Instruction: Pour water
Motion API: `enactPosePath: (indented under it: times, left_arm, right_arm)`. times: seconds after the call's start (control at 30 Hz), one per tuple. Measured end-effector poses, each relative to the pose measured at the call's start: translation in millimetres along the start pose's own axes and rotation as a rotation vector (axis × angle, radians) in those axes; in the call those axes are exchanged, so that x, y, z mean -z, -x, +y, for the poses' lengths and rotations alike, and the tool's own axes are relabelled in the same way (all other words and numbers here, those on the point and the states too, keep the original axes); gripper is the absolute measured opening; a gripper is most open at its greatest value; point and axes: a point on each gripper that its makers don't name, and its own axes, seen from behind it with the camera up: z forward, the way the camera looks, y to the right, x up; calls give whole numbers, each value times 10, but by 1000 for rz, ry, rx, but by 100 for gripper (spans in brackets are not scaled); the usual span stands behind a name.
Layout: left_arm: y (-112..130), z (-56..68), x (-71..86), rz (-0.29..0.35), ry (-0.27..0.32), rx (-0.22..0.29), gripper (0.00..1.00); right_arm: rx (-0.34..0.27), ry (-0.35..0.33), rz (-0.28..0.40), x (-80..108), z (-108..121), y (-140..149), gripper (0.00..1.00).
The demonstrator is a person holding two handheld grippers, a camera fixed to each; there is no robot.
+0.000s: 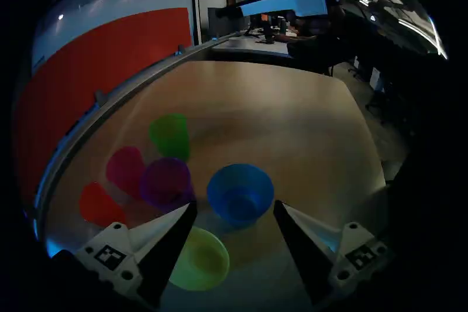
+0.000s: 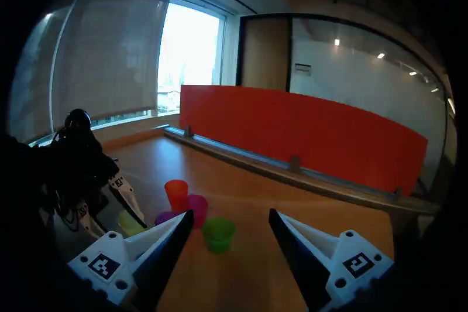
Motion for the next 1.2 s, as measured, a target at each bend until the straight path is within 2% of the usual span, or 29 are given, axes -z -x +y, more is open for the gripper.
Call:
enactPosePath:
  times: [0.37, 0.93, 1.07, 1.2]
  left_arm:
    - [10, 15, -183, -25, 0, -16, 98]
    - [43, 32, -359, -44, -12, -25, 97]
    - [47, 48, -394, -44, -16, -32, 88]
    - [39, 52, -403, -33, -17, -27, 87]
  right_arm:
    - [-2, -1, -3, -23, 33, 49, 99]
    - [-5, 8, -3, -5, 89, 70, 99]
    - [-4, 7, -4, 1, 86, 70, 99]
    - [-3, 9, -4, 9, 89, 75, 99]
